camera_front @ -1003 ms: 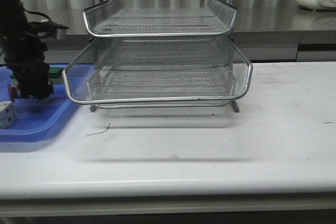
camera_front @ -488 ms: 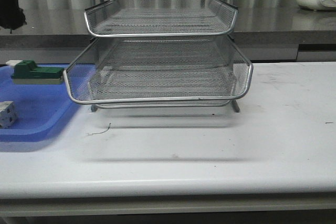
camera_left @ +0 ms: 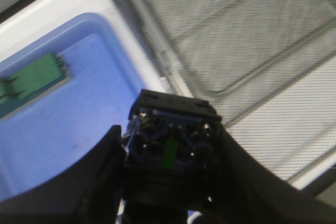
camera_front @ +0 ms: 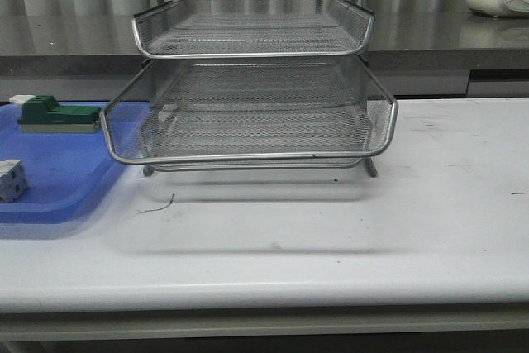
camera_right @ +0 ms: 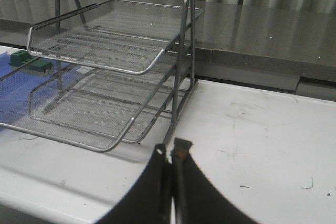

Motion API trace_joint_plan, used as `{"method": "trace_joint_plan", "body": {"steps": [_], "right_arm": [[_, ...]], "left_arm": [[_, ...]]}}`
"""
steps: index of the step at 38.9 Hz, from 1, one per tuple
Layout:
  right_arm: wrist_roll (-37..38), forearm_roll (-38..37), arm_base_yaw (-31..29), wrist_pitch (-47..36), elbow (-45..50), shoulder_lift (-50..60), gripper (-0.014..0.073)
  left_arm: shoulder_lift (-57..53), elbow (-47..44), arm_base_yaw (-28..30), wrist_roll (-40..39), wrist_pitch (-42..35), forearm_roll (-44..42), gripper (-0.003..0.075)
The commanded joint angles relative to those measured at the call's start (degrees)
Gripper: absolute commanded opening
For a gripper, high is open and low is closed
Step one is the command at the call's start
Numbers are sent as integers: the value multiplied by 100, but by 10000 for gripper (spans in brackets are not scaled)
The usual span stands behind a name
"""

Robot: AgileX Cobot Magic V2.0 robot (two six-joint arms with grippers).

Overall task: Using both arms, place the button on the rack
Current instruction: 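Lift the red push button and carry it over the middle tray, then release the red push button onto the middle tray and raise left gripper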

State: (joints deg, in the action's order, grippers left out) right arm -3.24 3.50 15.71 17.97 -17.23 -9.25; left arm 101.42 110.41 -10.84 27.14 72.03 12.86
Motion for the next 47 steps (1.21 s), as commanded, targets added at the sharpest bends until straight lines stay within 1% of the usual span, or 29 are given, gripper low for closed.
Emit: {"method": "trace_joint_plan", "body": {"steps": [1,8,12,16,20,26,33,41,44,47], "right_arm": [[-20,-5,4,-504,-161,-54,-62],[-20,-5,4,-504,-161,-54,-62],[-20,-5,4,-504,-161,-54,-62],[-20,-5,4,-504,-161,-54,-62],[-20,-5,4,-504,-161,-54,-62],[-20,-5,4,-504,-161,-54,-62],[-20,-5,4,-504,-161,-54,-62],[-20,-5,4,-504,-161,-54,-62],[-20,-5,4,-504,-161,-54,-62],[-20,-5,4,-504,-161,-54,-62]], "left_arm": [[-296,66,-577,-55,196,471,50],[86,66,-1675,-55,73,392,50],[402,66,-2038,-55,39,121,50],[724,66,-2266,-55,-143,-93,50],[1019,66,-2363,-55,-364,-121,50],[1363,66,-2375,-55,-474,-212,56],[1485,66,-2375,-356,-787,-753,56],[1499,66,-2375,-356,-797,-767,57],[1499,66,-2375,-356,-797,-767,81],[1499,66,-2375,-356,-797,-754,152]]}}
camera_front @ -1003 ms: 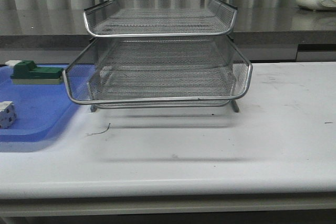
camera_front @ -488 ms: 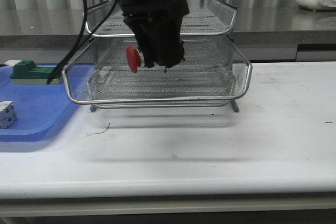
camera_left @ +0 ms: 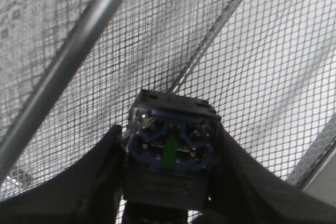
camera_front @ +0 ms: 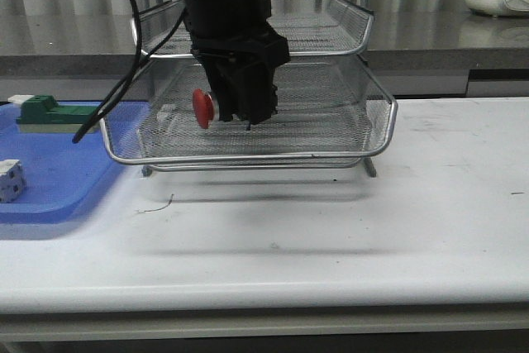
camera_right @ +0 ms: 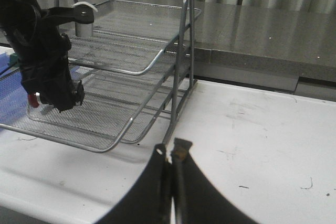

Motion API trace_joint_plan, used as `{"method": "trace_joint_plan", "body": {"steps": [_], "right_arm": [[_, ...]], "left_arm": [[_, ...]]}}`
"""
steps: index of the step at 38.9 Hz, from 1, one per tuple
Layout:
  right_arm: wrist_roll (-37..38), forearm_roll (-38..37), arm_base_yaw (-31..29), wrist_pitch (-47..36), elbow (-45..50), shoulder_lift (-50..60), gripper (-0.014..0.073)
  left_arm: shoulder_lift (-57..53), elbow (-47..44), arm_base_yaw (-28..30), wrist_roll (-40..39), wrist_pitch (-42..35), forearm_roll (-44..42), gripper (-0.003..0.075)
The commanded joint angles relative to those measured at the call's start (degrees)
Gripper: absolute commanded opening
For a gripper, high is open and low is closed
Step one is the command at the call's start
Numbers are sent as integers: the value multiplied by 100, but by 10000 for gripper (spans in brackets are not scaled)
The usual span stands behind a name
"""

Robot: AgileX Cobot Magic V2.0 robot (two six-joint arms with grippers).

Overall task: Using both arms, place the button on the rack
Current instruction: 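Release the red push button onto the middle tray and raise left gripper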

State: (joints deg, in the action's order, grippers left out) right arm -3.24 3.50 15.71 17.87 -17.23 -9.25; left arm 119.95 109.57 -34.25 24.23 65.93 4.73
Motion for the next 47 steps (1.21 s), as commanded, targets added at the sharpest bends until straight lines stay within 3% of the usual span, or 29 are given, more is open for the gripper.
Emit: {"method": "trace_joint_plan", "body": {"steps": [1,8,12,24,30,34,43,47], "right_arm": [[-20,-5,4,-493,-161,-54,-62],[-20,-5,4,-493,-161,-54,-62],[-20,-5,4,-493,-161,-54,-62],[-20,-5,4,-493,-161,-54,-62],[-20,-5,4,-493,-161,-54,-62],[-20,-5,4,-493,-161,-54,-62],[-20,-5,4,-493,-161,-54,-62],[-20,-5,4,-493,-161,-54,-62]], "left_arm": [[-354,150,-34,-64,-187,71,176],[-354,150,-34,-64,-234,68,375],[-354,172,-34,-64,-244,68,436],[-354,646,-34,-64,816,225,440],[-428,648,-34,-64,816,241,439],[-542,648,-34,-103,816,330,379],[-1113,637,-21,-213,816,209,50],[-1394,637,-7,-369,816,-88,-17]]}}
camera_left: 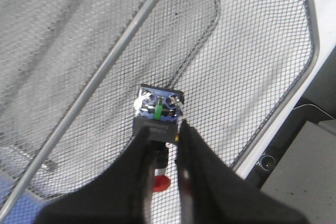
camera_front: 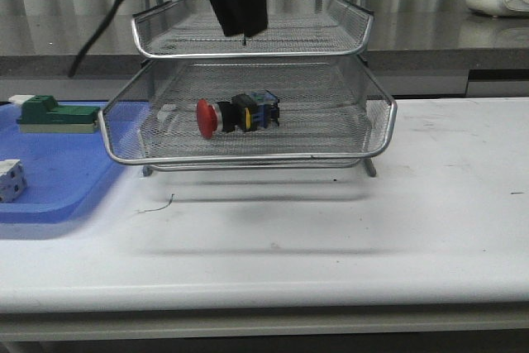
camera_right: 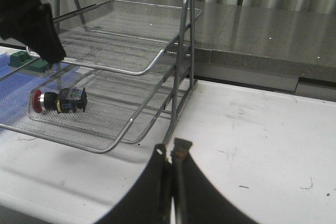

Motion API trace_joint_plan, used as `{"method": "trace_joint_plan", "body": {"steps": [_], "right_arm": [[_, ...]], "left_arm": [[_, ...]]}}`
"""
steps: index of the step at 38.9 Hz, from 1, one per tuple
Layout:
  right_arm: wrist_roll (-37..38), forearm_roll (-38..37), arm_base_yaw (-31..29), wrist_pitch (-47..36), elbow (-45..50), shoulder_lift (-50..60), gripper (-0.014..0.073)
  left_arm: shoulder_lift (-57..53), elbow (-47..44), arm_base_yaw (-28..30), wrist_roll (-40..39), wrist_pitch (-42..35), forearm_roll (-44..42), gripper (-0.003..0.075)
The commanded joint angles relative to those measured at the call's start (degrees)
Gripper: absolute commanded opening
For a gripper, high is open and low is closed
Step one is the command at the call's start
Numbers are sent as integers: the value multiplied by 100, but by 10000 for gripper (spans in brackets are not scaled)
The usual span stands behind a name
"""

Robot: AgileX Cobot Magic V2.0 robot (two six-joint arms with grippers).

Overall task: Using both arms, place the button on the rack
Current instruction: 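Release the red push button onto the middle tray and raise left gripper, then retract the left gripper back toward the blue tray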

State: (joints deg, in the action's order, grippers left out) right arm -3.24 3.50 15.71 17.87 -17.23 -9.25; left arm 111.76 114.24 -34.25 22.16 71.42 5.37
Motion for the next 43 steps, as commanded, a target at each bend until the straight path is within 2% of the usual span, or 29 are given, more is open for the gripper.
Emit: {"method": "trace_joint_plan", "body": {"steps": [1,7,12,21,31,43], "right_arm": [[-20,-5,4,-493,-161,-54,-62],[-20,-5,4,-493,-161,-54,-62],[-20,-5,4,-493,-161,-54,-62],[-20,-5,4,-493,-161,-54,-62],[-20,-5,4,-493,-161,-54,-62],[-20,-5,4,-493,-161,-54,-62]], "left_arm": [[-664,170,4,-210,267,-285,-19],[-1197,-43,230,-299,267,-631,-19],[-1728,-582,718,-480,267,-631,-19],[-2791,-2345,1917,-876,-16,-454,-19],[-4293,-5106,2895,-912,-1882,244,-19],[-6550,-7475,2985,-912,-3751,255,-19]]}}
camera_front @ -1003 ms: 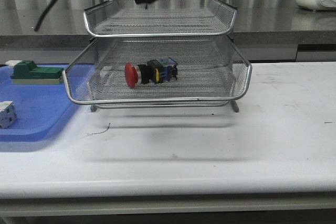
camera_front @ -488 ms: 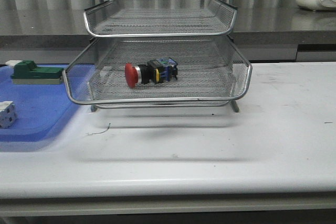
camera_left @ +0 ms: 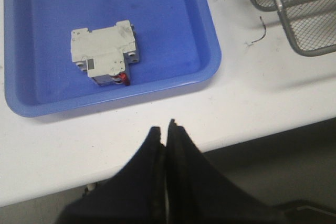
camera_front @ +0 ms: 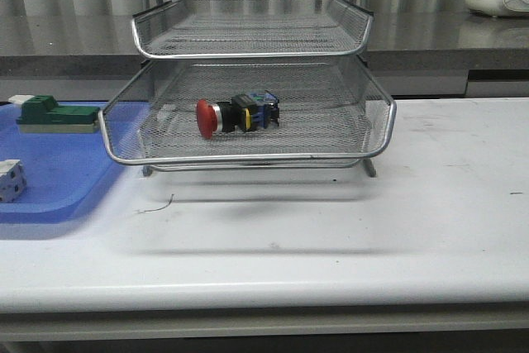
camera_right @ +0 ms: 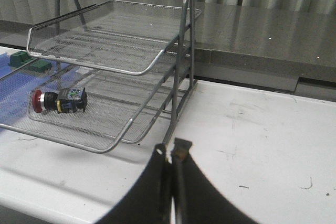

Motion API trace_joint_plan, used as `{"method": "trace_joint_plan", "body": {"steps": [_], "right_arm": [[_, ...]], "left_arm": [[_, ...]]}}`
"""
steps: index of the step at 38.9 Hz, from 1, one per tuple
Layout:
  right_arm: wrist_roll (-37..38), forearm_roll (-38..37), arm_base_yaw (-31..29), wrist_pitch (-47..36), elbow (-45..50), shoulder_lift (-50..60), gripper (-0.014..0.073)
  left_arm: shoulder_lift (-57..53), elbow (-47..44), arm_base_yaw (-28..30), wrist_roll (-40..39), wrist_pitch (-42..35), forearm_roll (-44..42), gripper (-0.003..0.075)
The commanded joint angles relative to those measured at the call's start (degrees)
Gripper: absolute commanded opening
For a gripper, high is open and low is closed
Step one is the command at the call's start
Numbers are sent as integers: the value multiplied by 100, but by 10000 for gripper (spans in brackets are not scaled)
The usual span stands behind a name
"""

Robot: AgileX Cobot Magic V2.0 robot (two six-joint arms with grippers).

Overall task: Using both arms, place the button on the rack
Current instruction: 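Retract the left gripper back toward the blue tray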

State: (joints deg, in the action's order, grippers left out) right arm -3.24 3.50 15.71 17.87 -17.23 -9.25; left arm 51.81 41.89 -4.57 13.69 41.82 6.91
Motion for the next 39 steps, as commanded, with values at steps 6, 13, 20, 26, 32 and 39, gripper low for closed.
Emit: {"method": "trace_joint_plan", "body": {"steps": [6,13,20,26,32,39], "right_arm": [[-20,-5,4,-493,-161,-54,-62],[-20,-5,4,-493,-161,-54,-62],[-20,-5,4,-493,-161,-54,-62],[-20,-5,4,-493,-161,-54,-62],[-20,-5,4,-493,-161,-54,-62],[-20,-5,4,-493,-161,-54,-62]], "left_arm": [[-1876,-1021,17,-65,-1436,128,-19],[-3254,-1563,17,-65,-1758,293,-19],[-4274,-2043,17,-65,-2379,409,-19],[-4583,-2137,17,-65,-2564,409,-19],[-4583,-2137,17,-65,-2553,409,-19],[-4583,-2137,17,-65,-2553,409,-19]]}}
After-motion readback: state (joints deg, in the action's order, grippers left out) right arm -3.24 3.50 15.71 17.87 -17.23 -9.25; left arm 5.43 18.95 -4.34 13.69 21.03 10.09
